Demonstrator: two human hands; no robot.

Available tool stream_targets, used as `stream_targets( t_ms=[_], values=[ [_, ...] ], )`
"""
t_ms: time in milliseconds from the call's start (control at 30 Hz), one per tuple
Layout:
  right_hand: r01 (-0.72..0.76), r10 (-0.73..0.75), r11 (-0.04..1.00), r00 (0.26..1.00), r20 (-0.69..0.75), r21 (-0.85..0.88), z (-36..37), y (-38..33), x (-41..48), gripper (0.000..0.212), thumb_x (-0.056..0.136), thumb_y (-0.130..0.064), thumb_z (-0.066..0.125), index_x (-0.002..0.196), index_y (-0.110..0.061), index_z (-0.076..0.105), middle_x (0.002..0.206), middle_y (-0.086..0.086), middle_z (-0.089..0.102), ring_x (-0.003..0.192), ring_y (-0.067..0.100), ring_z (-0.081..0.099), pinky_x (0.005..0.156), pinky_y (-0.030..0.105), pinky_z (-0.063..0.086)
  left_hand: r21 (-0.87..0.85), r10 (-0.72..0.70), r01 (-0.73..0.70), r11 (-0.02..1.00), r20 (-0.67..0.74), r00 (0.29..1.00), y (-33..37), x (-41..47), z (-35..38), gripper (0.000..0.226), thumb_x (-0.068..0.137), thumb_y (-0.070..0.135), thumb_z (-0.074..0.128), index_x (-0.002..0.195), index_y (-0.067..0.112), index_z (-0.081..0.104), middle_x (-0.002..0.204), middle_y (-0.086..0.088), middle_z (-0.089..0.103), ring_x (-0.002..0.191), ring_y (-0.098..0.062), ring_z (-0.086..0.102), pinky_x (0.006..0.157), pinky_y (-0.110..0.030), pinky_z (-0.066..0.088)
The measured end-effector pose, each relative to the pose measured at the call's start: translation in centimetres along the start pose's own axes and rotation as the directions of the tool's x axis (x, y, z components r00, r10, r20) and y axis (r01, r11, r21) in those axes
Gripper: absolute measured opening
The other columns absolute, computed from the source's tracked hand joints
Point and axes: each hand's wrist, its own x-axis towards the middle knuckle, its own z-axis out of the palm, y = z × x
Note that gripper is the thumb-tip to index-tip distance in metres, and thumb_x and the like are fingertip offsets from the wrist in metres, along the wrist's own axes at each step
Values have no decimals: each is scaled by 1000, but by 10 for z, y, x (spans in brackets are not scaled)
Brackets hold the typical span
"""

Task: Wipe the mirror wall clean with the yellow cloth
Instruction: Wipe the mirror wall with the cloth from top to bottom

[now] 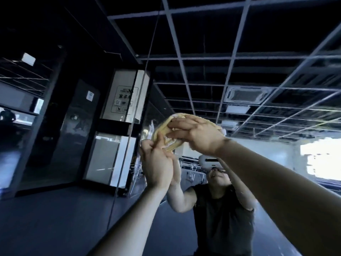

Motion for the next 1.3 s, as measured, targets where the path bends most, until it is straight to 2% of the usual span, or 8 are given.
stream_targets(
  t_ms=[167,300,567,633,767,867,1033,1300],
  values=[
    [-186,171,978,974,-148,-98,-22,47,-110,52,71,-1,71,119,-20,65,132,5,57,126,20,46,112,38,28,-145,205,-196,970,52,977,76,-37,50,52,81,1,47,129,19,56,99,-4,41,93,-25,43,75,-40,51],
    [-378,350,921,909,-225,-95,-37,57,-180,38,86,-10,60,123,-19,62,132,9,57,125,27,51,102,50,41,-213,390,-364,907,91,916,122,-56,77,48,84,11,38,127,20,56,99,1,33,92,-27,45,67,-37,51],
    [-741,733,635,490,-472,217,-3,-23,-160,65,65,15,69,124,-10,61,130,16,55,129,27,35,113,33,19,-248,715,-671,699,217,665,98,-22,68,37,96,30,36,122,21,60,98,-1,45,92,-16,37,69,-26,34],
    [-762,753,603,445,-485,236,9,-42,-146,70,62,16,69,126,-8,60,131,18,54,129,27,34,112,34,18,-246,765,-725,643,256,592,81,-6,66,39,97,37,33,121,22,59,103,0,43,96,-13,38,73,-23,29],
    [-797,777,559,408,-479,228,27,-68,-116,69,63,11,67,129,-9,58,131,17,54,128,26,32,106,35,21,-283,845,-797,533,221,486,45,19,49,35,93,22,41,120,22,63,100,-4,45,89,-21,39,66,-34,46],
    [-785,776,573,428,-463,235,37,-85,-89,60,72,-7,46,131,-11,55,132,16,54,129,25,31,105,34,21,-267,855,-812,518,150,497,16,33,37,34,89,12,48,117,21,65,98,1,38,87,-22,41,62,-38,48],
    [-678,692,702,577,-434,218,57,-109,-32,54,77,-4,52,131,-10,56,129,15,57,130,24,32,110,28,13,-155,772,-757,635,85,630,-50,48,4,38,83,2,54,115,18,67,101,-3,45,88,-27,48,68,-41,50],
    [-423,428,903,866,-260,78,63,-115,40,49,80,-11,35,118,-7,65,120,12,64,116,30,58,98,35,28,5,557,-563,826,140,819,-123,62,-40,42,90,21,37,124,15,60,106,4,40,92,-21,49,69,-37,52]
  ],
)
